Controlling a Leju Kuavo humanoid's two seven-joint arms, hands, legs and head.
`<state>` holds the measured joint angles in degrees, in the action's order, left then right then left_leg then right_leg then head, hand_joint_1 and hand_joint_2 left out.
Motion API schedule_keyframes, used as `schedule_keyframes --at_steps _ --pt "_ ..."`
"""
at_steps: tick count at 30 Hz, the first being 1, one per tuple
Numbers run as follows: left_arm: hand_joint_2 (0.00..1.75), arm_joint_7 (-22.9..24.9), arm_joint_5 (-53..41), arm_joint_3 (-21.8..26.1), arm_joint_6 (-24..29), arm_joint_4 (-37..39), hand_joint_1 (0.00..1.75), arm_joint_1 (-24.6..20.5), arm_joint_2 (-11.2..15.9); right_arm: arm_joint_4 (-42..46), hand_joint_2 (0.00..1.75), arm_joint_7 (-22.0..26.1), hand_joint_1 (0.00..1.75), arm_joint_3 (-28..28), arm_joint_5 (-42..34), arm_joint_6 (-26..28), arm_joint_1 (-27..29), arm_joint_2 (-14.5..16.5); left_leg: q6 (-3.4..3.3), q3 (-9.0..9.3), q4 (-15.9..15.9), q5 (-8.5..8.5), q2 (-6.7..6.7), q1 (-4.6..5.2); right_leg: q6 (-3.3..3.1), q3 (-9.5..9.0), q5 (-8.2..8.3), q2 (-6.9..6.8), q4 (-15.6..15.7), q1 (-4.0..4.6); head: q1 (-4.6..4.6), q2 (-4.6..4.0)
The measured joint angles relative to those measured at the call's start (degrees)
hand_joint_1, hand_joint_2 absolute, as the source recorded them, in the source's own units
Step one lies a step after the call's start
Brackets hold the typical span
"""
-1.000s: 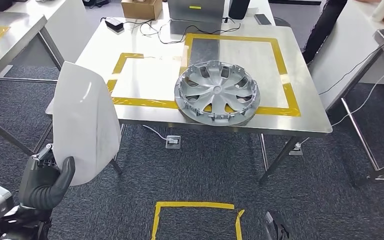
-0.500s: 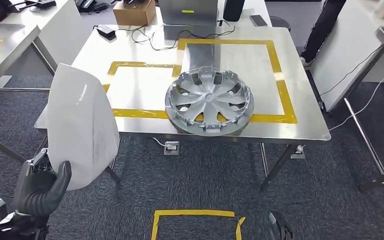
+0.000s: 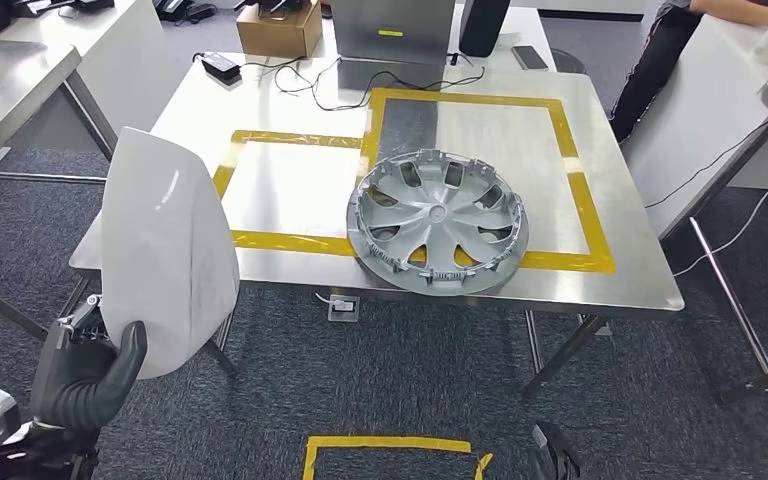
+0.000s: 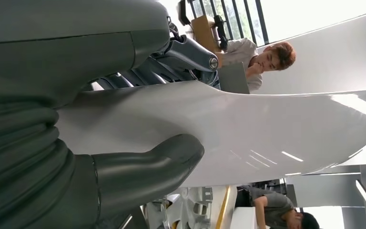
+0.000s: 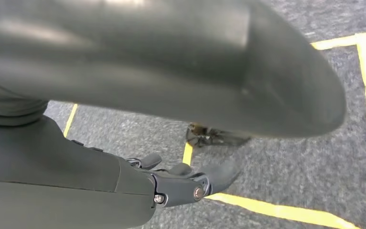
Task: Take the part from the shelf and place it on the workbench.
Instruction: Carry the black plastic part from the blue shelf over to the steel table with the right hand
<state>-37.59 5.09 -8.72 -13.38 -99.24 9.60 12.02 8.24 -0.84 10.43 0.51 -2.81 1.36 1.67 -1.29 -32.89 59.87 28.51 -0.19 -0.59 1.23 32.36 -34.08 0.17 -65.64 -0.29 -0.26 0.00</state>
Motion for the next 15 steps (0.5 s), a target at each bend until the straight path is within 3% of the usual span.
schedule_keyframes --at_steps 2,3,4,7,9,11,13,15 --pt "1.75 0.0 0.0 0.0 0.0 0.1 1.75 -0.1 0.0 0.0 0.00 0.0 0.00 0.0 0.0 0.1 0.0 0.0 -0.23 0.31 0.0 0.49 -0.03 0.05 0.34 4.47 -2.58 0.01 -6.6 -0.06 0.12 0.00" --pt "1.75 0.0 0.0 -0.1 0.0 0.2 1.75 -0.1 0.0 0.0 0.00 0.0 0.00 0.0 0.0 0.1 0.0 0.0 -0.25 0.59 0.0 0.80 -0.07 0.06 0.39 6.16 -2.67 0.01 -8.5 -0.06 0.13 0.00" --pt "1.75 0.1 0.0 -0.1 0.0 0.2 1.75 -0.1 0.0 0.0 0.00 0.0 0.00 0.0 0.0 0.1 0.1 0.0 -0.23 1.02 0.0 1.16 -0.12 0.07 0.35 7.07 -1.66 0.01 -8.5 -0.05 0.15 0.00" --pt "1.75 0.1 0.0 -0.2 0.0 0.3 1.75 -0.2 0.0 0.0 0.00 0.0 0.00 0.0 0.0 0.0 0.1 0.0 0.08 2.81 -0.1 2.41 -0.12 0.06 -0.41 4.64 5.58 -0.08 0.8 0.15 0.13 0.00" --pt "1.75 0.1 0.1 -0.3 0.0 0.4 1.75 -0.3 0.0 0.0 0.00 0.0 0.00 0.0 0.0 0.0 0.1 0.0 0.62 3.30 -0.3 2.99 -0.15 0.06 -1.11 3.51 6.24 -0.20 4.9 0.64 0.18 0.00" --pt "1.75 0.2 0.1 -0.4 0.0 0.5 1.75 -0.4 0.0 0.0 0.00 0.0 0.00 0.0 0.0 0.0 0.3 -0.1 1.43 3.76 -0.1 3.04 -0.19 0.15 -1.87 3.15 5.67 -0.18 5.8 0.84 0.25 0.00" --pt "1.75 0.2 0.1 -0.5 0.0 0.5 1.75 -0.6 0.0 0.0 0.00 0.0 0.00 0.0 0.0 0.0 0.4 -0.1 2.07 4.28 1.0 3.49 -0.11 0.25 -2.56 1.65 6.47 -0.14 6.5 0.42 0.13 0.00" --pt "1.75 0.2 0.1 -0.5 -0.1 0.5 1.75 -0.9 0.1 0.0 0.00 0.0 0.00 0.0 -0.1 0.0 0.2 0.0 2.43 2.31 5.1 5.59 -0.05 0.22 -3.06 0.26 6.21 -0.16 6.9 0.09 -0.24 0.00"
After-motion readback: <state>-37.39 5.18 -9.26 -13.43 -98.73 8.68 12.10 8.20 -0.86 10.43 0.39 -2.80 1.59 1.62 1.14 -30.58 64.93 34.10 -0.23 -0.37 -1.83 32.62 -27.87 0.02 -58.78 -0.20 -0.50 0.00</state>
